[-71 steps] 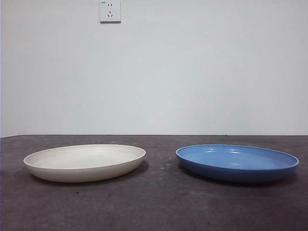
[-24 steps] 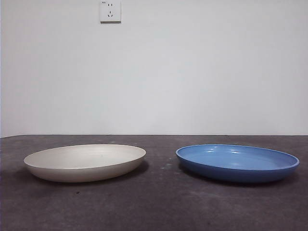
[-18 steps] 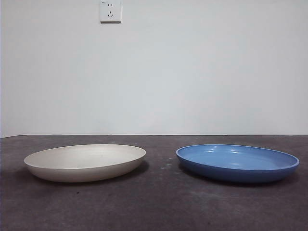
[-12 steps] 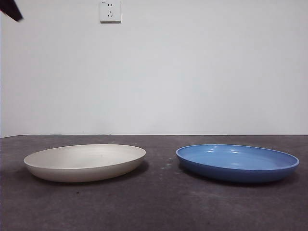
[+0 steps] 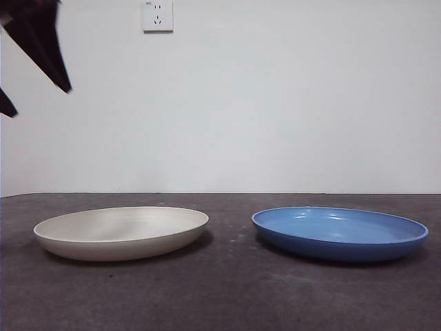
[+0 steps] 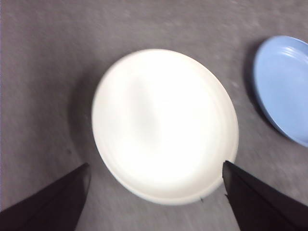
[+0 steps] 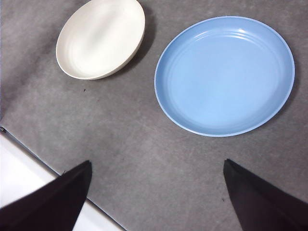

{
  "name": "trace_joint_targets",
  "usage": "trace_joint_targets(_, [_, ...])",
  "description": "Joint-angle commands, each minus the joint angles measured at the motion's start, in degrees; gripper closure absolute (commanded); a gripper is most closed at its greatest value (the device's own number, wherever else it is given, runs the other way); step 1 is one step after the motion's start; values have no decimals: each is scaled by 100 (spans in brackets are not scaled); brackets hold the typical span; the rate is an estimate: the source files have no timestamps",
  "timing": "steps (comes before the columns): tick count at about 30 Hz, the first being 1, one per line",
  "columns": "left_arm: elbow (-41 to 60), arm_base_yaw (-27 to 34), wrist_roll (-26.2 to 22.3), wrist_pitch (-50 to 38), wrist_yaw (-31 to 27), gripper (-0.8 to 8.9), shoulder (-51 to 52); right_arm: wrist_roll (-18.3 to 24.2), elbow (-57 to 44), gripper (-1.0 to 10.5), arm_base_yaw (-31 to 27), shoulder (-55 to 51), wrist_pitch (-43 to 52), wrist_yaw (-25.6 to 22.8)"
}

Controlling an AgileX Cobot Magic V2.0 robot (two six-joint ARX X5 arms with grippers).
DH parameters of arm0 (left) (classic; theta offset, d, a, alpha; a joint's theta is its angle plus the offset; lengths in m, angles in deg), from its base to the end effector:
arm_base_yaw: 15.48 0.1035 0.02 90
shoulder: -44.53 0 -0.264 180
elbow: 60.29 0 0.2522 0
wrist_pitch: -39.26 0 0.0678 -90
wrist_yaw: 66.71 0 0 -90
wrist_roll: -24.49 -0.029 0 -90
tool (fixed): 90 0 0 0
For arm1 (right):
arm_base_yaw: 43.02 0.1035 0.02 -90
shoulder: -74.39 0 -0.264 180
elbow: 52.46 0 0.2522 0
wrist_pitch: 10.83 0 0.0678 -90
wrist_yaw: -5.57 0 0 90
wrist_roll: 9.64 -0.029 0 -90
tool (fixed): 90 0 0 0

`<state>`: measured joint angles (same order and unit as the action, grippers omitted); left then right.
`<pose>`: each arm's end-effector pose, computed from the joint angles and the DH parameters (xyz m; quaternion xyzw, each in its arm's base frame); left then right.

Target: Pick up the white plate, put it on the blue plate, put it on desk

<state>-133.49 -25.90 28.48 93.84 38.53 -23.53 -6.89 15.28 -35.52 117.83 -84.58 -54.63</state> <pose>0.2296 -0.0500 0.2982 -0.0484 0.4246 -0.1870 0.8845 0.1157 0.0298 0.3182 0.0602 0.4033 0.3002 0.8623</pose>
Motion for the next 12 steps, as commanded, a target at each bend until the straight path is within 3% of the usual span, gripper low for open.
trace_joint_targets(1, [-315, -15, 2, -61, -229, 376, -511, -44, 114, 508, 24, 26, 42, -2])
trace_joint_targets(12, [-555, -13, -31, -501, -328, 376, -2096, -44, 114, 508, 24, 28, 44, 0])
